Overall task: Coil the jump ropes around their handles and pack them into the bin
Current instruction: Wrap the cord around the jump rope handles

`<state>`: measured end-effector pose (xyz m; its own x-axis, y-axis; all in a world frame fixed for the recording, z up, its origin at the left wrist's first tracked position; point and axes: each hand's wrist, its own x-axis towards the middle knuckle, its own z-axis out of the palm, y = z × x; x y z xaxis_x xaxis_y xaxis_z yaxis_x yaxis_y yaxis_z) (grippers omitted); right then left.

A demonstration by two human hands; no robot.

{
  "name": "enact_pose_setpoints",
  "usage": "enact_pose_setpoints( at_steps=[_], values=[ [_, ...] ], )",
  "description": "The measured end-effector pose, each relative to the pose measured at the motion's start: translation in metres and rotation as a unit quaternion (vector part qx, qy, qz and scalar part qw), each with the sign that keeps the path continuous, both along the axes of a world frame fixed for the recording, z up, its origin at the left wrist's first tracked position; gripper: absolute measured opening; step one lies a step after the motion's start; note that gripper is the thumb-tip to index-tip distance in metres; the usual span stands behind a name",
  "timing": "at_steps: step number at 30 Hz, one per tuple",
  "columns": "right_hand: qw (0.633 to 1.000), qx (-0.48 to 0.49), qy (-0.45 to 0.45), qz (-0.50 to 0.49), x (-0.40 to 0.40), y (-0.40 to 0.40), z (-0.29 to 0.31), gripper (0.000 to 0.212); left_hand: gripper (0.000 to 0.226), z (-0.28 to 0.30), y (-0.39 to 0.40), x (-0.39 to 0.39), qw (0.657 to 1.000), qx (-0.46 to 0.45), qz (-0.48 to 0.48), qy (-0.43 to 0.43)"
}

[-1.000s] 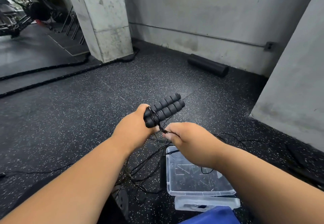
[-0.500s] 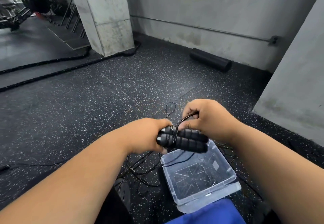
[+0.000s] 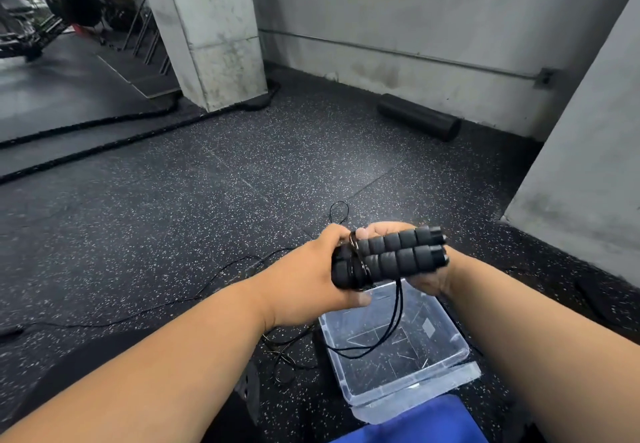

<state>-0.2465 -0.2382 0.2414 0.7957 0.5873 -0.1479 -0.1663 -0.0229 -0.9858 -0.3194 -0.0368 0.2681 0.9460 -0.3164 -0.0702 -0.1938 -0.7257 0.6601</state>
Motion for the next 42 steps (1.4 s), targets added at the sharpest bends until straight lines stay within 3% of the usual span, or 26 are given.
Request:
enact_pose_setpoints(
  at_steps=[1, 3, 5, 8, 12, 15, 17, 20, 25, 29, 34, 37, 40, 41, 42],
  values=[
    [1.000, -0.009, -0.017, -0.009, -0.002, 0.001, -0.004, 0.009, 0.082, -0.001, -0.001, 0.000, 1.000, -0.007, 0.018, 0.007],
    [0.998, -0.049, -0.038, -0.025, -0.005, -0.003, -0.009, 0.026, 0.104, -0.001, 0.000, 0.000, 1.000, -0.015, 0.020, 0.018],
    [0.990, -0.120, -0.070, -0.028, -0.008, -0.005, -0.013, 0.028, 0.109, -0.001, 0.003, 0.001, 1.000, 0.006, -0.004, 0.027],
    [0.964, -0.237, -0.114, -0.035, -0.012, 0.001, -0.014, 0.029, 0.093, -0.002, 0.014, 0.008, 0.998, 0.054, 0.023, -0.004],
    [0.923, -0.343, -0.166, 0.041, -0.023, 0.017, -0.009, 0.027, 0.078, -0.007, 0.035, 0.023, 0.980, 0.168, 0.097, -0.051],
    [0.851, -0.425, -0.299, 0.075, -0.034, 0.027, -0.004, 0.020, 0.070, -0.014, 0.044, 0.027, 0.968, 0.212, 0.122, -0.048],
    [0.821, -0.437, -0.362, 0.059, -0.040, 0.030, 0.009, 0.022, 0.066, -0.016, 0.048, 0.029, 0.965, 0.217, 0.135, -0.056],
    [0.799, -0.456, -0.383, 0.087, -0.044, 0.027, 0.030, 0.026, 0.061, -0.015, 0.050, 0.031, 0.959, 0.218, 0.160, -0.082],
    [0.714, -0.477, -0.489, 0.156, -0.061, 0.038, 0.040, 0.023, 0.058, -0.018, 0.034, 0.023, 0.965, 0.215, 0.134, -0.075],
    [0.753, -0.455, -0.472, 0.062, -0.037, 0.016, 0.062, 0.024, 0.059, -0.019, 0.022, 0.020, 0.971, 0.215, 0.064, -0.082],
    [0.897, -0.306, -0.318, 0.033, -0.011, -0.012, 0.064, 0.023, 0.058, -0.007, 0.008, 0.013, 0.985, 0.150, -0.058, -0.059],
    [0.959, -0.205, -0.194, 0.030, -0.002, -0.022, 0.049, 0.020, 0.060, -0.002, 0.003, 0.008, 0.991, 0.090, -0.072, -0.066],
    [0.994, -0.082, -0.031, 0.065, 0.000, -0.027, 0.028, 0.015, 0.066, 0.000, 0.003, 0.001, 0.997, 0.011, -0.051, -0.051],
    [0.996, -0.053, -0.017, 0.067, -0.001, -0.025, 0.021, 0.006, 0.067, 0.001, 0.002, 0.000, 0.998, -0.014, -0.034, -0.048],
    [0.998, -0.043, -0.011, 0.046, -0.001, -0.021, 0.014, 0.011, 0.068, 0.001, 0.001, 0.000, 0.998, -0.039, -0.011, -0.047]
  ],
)
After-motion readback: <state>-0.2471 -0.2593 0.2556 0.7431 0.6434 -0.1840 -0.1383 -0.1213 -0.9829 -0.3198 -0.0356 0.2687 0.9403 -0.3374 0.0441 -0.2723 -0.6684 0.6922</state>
